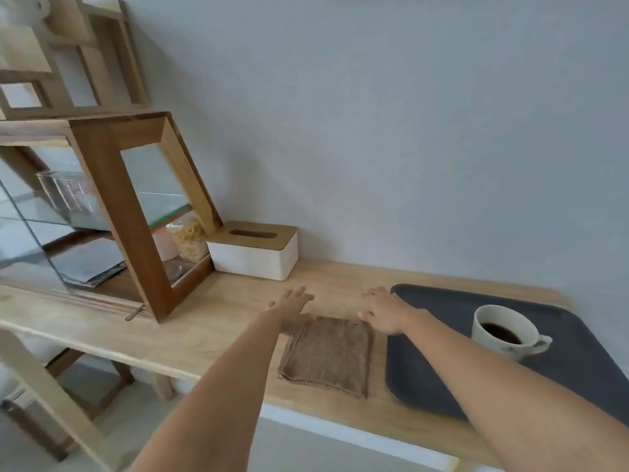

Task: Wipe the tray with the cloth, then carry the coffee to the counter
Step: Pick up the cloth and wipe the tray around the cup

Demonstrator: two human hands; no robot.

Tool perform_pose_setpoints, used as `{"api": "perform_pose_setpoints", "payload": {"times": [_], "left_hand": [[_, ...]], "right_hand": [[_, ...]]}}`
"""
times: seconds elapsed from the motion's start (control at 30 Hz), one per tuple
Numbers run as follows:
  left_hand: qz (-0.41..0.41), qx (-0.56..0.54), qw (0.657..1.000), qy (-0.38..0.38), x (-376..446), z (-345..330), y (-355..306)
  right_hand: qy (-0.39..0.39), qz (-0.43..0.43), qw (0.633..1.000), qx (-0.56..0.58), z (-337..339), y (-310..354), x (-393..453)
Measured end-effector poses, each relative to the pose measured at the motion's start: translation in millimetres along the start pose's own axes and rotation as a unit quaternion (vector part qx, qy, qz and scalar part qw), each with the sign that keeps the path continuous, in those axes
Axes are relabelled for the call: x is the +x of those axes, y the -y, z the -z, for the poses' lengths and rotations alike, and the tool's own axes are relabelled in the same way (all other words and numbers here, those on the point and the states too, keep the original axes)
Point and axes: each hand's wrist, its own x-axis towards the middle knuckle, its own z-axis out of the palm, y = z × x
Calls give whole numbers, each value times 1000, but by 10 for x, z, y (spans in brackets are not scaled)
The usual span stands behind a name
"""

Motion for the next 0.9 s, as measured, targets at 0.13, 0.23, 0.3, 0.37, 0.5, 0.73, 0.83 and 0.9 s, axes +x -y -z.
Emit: {"api": "perform_pose_setpoints", "payload": {"times": [0.13,0.23,0.3,0.37,0.5,0.73,0.83,0.9], "left_hand": [[-29,-11,999,40,27,-128,109],[-49,-23,998,11,31,-160,146],[-71,-41,997,-17,22,-185,171],[-86,-92,991,-44,0,-223,156],[-108,-124,982,-91,-84,-182,58],[-177,-147,968,-102,-430,355,-358],[-203,-222,951,-73,-562,599,-721],[-227,-253,939,-58,-571,690,-974]], "right_hand": [[22,-15,1000,-8,-271,63,-27],[-46,2,999,28,-382,71,-50],[-97,6,992,84,-441,115,-113],[-131,-2,983,132,-512,159,-175],[-130,25,973,191,-489,241,-342],[-181,53,944,270,109,159,-905],[-225,58,932,279,429,-13,-1164],[-257,53,926,270,617,-154,-1311]]}}
